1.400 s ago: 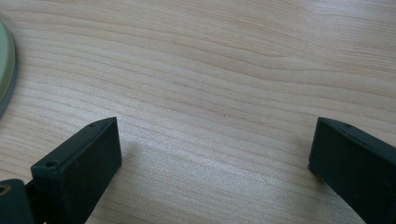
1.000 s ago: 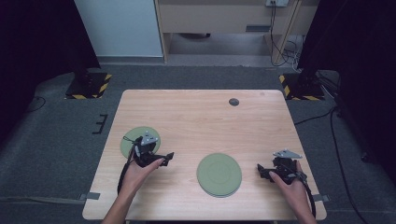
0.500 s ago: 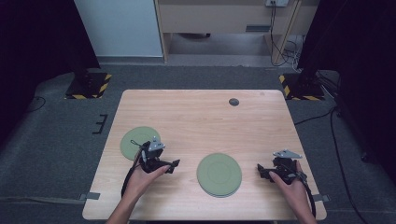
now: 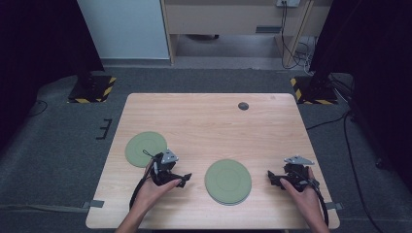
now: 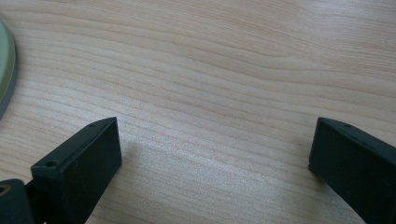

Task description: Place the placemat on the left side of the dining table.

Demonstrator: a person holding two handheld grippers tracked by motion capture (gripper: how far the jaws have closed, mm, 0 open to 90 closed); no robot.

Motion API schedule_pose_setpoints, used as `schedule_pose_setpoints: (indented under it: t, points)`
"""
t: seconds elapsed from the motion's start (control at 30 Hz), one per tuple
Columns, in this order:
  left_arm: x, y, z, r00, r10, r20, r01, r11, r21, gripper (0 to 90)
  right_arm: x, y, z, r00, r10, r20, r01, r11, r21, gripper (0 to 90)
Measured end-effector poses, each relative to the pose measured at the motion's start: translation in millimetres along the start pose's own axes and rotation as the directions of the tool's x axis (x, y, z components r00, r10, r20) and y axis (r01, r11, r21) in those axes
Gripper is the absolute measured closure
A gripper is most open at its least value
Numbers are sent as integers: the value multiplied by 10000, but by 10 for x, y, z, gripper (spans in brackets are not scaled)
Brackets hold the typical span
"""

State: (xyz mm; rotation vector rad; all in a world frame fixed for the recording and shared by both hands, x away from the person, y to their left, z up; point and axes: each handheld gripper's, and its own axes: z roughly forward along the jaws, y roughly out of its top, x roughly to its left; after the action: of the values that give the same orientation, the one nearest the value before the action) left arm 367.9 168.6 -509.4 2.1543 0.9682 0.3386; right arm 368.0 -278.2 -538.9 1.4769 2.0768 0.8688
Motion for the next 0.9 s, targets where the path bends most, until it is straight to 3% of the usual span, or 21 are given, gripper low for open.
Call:
schedule_pose_setpoints:
  t: [0.23, 0.9]
  points:
    - [-46, -39, 8, 9999, 165, 49, -166, 9996, 245, 41, -1, -1, 0, 10000, -10, -5, 10, 10000, 0, 26]
    - [15, -230, 60, 10000, 15, 13, -16, 9977, 678, 34, -1, -3, -3, 10000, -45, -18, 45, 10000, 2, 26]
